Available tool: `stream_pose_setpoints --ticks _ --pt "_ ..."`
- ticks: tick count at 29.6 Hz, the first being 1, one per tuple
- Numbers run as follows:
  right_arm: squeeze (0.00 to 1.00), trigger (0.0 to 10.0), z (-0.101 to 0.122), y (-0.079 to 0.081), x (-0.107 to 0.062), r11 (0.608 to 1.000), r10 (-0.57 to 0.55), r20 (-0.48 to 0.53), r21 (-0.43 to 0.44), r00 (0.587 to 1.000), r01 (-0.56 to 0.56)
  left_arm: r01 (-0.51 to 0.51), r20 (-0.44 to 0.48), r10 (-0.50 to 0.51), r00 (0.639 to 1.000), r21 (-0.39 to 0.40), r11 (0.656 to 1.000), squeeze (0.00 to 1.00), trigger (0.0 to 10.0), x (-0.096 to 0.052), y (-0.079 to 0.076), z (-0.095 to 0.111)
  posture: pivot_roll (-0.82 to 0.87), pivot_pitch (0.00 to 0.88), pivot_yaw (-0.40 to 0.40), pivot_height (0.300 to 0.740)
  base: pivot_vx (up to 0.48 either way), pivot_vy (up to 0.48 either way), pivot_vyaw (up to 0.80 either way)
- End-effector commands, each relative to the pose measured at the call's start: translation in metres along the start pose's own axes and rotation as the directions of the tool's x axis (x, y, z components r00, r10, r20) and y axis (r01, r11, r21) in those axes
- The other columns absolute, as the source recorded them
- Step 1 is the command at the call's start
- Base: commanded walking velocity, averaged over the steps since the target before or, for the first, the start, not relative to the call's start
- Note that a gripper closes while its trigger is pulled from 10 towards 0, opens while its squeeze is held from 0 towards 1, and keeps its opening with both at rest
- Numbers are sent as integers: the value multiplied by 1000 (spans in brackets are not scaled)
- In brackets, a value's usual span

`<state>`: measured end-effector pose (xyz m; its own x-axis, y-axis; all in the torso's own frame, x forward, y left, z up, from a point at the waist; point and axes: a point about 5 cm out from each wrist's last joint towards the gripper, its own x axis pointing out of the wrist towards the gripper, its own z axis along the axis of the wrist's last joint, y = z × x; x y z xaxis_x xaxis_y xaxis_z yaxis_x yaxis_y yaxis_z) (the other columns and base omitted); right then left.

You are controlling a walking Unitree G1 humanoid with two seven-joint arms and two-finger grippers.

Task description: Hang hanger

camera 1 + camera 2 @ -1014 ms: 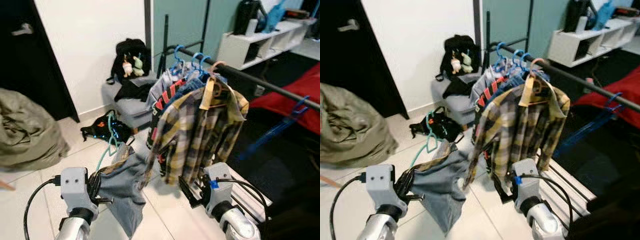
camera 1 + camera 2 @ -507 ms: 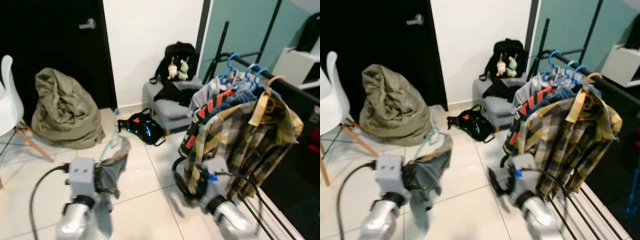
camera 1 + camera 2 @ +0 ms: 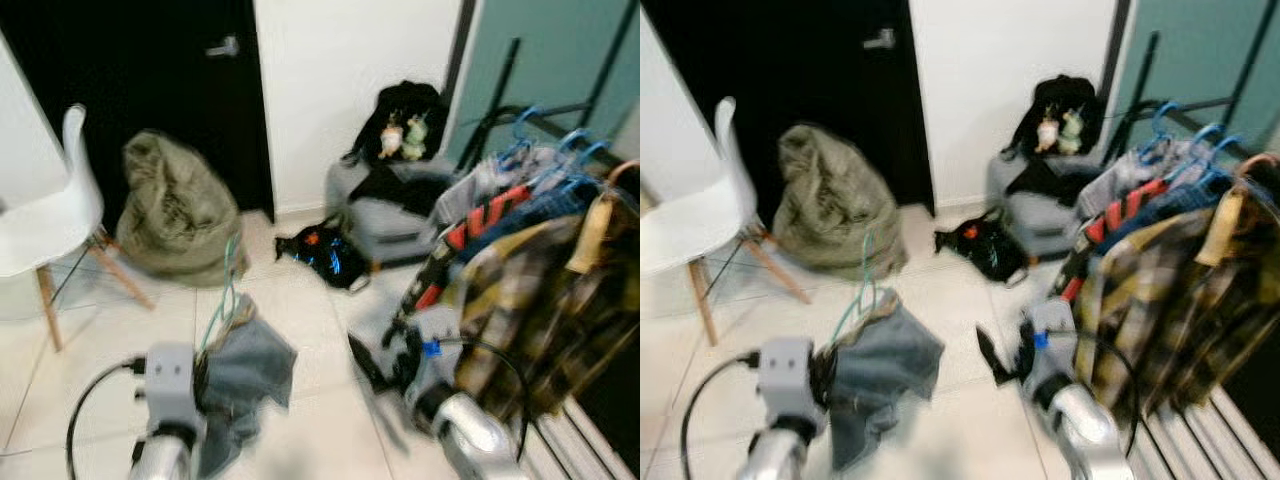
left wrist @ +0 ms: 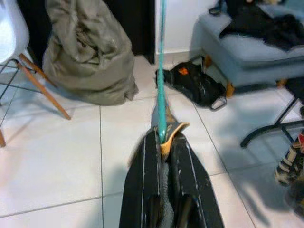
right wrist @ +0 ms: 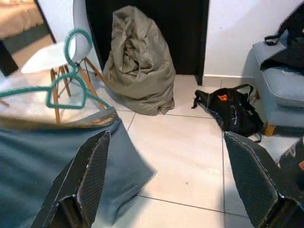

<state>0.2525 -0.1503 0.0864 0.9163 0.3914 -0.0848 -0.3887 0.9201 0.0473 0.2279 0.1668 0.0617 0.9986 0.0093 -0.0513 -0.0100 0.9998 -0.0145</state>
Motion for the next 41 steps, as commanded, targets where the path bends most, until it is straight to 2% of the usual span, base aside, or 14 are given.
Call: stream_pose_setpoints --ticks 1,9,27,41 --pt "0 10000 0 4 2 1000 19 3 15 1000 -19 -9 17 9 1000 15 1000 0 10000 2 2 2 -22 0 -25 740 0 0 663" --pt "0 10000 6 1 6 1000 25 13 3 1000 -25 21 53 -20 998 -13 1000 0 10000 16 -4 8 -11 0 -47 740 0 0 667" --pt "0 10000 16 9 12 998 66 45 -13 997 -65 20 58 -20 998 0 1000 0 10000 20 -5 9 -10 0 -35 740 0 0 666" --pt "0 10000 11 0 9 999 9 36 30 999 -10 5 63 -7 998 23 1000 0 10000 17 -1 9 3 0 -25 740 0 0 666"
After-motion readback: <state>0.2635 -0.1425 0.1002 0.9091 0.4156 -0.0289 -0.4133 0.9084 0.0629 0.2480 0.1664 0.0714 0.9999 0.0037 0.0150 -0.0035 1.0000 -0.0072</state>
